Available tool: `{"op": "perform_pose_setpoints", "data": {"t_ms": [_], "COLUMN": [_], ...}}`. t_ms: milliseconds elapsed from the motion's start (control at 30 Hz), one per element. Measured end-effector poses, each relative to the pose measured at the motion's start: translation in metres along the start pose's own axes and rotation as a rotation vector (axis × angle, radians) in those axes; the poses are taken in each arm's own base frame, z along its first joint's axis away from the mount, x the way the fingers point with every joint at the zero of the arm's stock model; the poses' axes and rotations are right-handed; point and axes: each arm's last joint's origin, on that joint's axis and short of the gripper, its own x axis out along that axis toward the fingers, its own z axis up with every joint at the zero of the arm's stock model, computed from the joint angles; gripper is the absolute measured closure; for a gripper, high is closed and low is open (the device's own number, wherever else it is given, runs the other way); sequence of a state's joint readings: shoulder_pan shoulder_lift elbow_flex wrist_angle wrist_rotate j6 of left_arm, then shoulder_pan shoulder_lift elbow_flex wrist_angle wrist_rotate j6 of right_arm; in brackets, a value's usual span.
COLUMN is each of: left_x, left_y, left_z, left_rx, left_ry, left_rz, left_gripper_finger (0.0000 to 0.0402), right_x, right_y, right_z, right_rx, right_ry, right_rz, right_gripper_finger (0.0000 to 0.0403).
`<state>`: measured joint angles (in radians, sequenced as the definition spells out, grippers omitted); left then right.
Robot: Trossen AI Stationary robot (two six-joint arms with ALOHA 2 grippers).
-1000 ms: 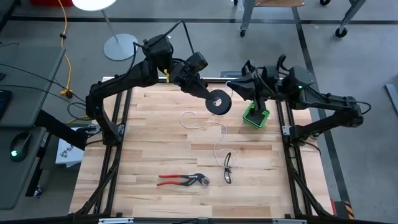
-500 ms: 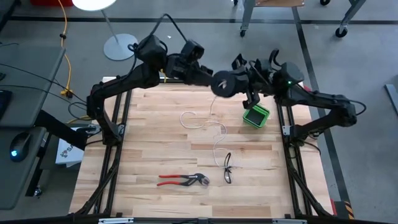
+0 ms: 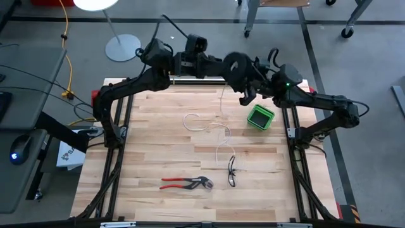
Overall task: Coil cords
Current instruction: Coil the wire into the spool
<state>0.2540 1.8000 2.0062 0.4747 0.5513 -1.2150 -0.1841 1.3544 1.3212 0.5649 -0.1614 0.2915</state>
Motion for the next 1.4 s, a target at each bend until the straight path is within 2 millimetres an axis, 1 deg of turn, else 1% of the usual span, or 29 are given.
{"op": "perform_pose_setpoints", "data": {"t_ms": [167, 300, 400, 500, 533, 667, 867, 1033, 1167, 1267, 1400], "left_x": [-0.006, -0.008, -0.01, -0.01, -0.01, -0.013, -0.021, -0.03, -0.036, -0.04, -0.045], "left_y": [-0.002, -0.007, -0.01, -0.011, -0.011, -0.011, -0.01, -0.01, -0.012, -0.016, -0.021], "left_z": [0.013, 0.02, 0.022, 0.024, 0.025, 0.029, 0.04, 0.052, 0.059, 0.06, 0.059], "left_rx": [0.103, 0.169, 0.194, 0.248, 0.264, 0.305, 0.417, 0.428, 0.392, 0.365, 0.356], "left_ry": [-0.113, -0.206, -0.263, -0.324, -0.34, -0.387, -0.439, -0.423, -0.341, -0.254, -0.156], "left_rz": [-0.009, -0.025, -0.042, -0.025, -0.018, -0.013, 0.012, 0.012, 0.031, 0.081, 0.191], "left_gripper_finger": [0.0401, 0.0402, 0.0401, 0.0401, 0.0401, 0.0401, 0.0401, 0.0401, 0.0402, 0.0401, 0.0401], "right_x": [0.0, 0.0, 0.0, 0.0, 0.0, 0.001, 0.001, -0.002, -0.009, -0.016, -0.025], "right_y": [0.0, 0.0, -0.001, -0.001, -0.001, 0.003, 0.011, 0.016, 0.02, 0.024, 0.028], "right_z": [-0.002, -0.003, -0.003, -0.003, -0.003, -0.004, -0.005, -0.001, 0.008, 0.018, 0.028], "right_rx": [0.022, 0.041, 0.046, 0.027, 0.022, 0.026, 0.041, 0.051, 0.051, 0.039, 0.036], "right_ry": [0.021, 0.032, 0.028, 0.027, 0.026, 0.022, 0.026, 0.042, 0.067, 0.074, 0.096], "right_rz": [0.01, 0.001, -0.009, -0.011, -0.012, -0.023, 0.002, 0.012, 0.01, 0.022, 0.028], "right_gripper_finger": [0.0302, 0.0305, 0.0326, 0.038, 0.0391, 0.04, 0.0402, 0.0403, 0.0403, 0.0403, 0.0403]}}
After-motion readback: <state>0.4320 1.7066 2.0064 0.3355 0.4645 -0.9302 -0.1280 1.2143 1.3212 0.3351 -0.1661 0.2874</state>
